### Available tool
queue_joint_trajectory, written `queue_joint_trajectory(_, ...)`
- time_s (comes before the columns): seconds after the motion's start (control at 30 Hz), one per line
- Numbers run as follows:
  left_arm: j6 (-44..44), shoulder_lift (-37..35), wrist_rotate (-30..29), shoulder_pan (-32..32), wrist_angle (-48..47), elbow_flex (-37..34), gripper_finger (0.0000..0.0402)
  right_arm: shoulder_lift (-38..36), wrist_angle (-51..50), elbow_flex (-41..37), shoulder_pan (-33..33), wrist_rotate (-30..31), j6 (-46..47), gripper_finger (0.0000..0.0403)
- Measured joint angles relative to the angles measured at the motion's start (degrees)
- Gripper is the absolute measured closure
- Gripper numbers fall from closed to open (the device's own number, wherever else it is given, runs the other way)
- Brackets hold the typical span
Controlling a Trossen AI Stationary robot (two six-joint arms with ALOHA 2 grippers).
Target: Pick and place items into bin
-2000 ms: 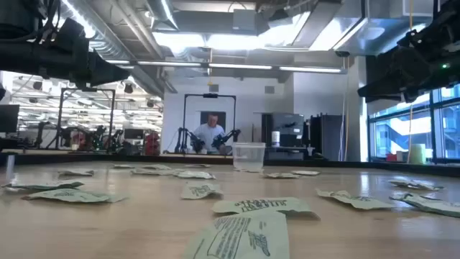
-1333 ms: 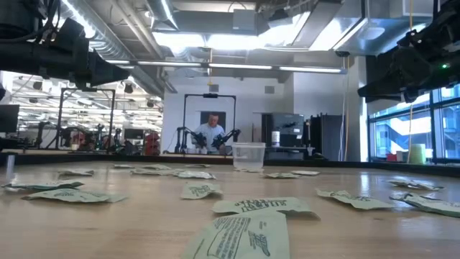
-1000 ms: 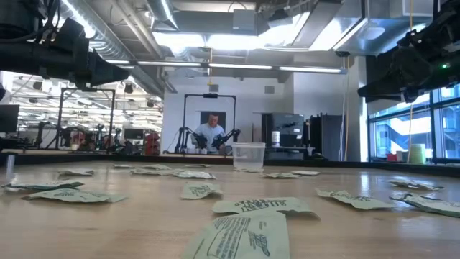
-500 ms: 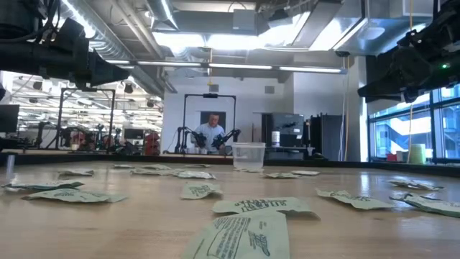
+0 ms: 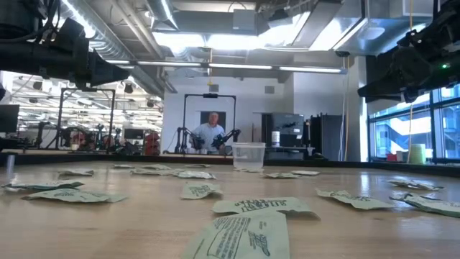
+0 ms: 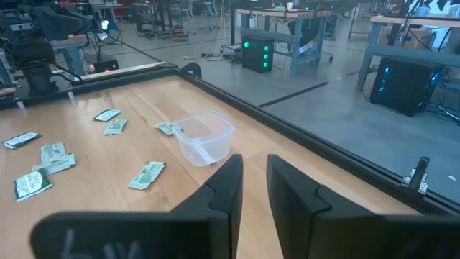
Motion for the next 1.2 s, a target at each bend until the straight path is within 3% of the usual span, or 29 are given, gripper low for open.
queue_joint_trajectory(0.9, 0.0, 0.0, -0.01, 0.0, 0.0, 0.0, 0.0329, -0.01, 0.04, -0.02, 0.01, 0.0, 0.14, 0.0334)
queue_joint_trajectory(1.2, 0.0, 0.0, 0.01, 0.02, 0.0, -0.01, 0.0329, 0.0, 0.52, 0.0, 0.02, -2.76, 6.36, 0.0334)
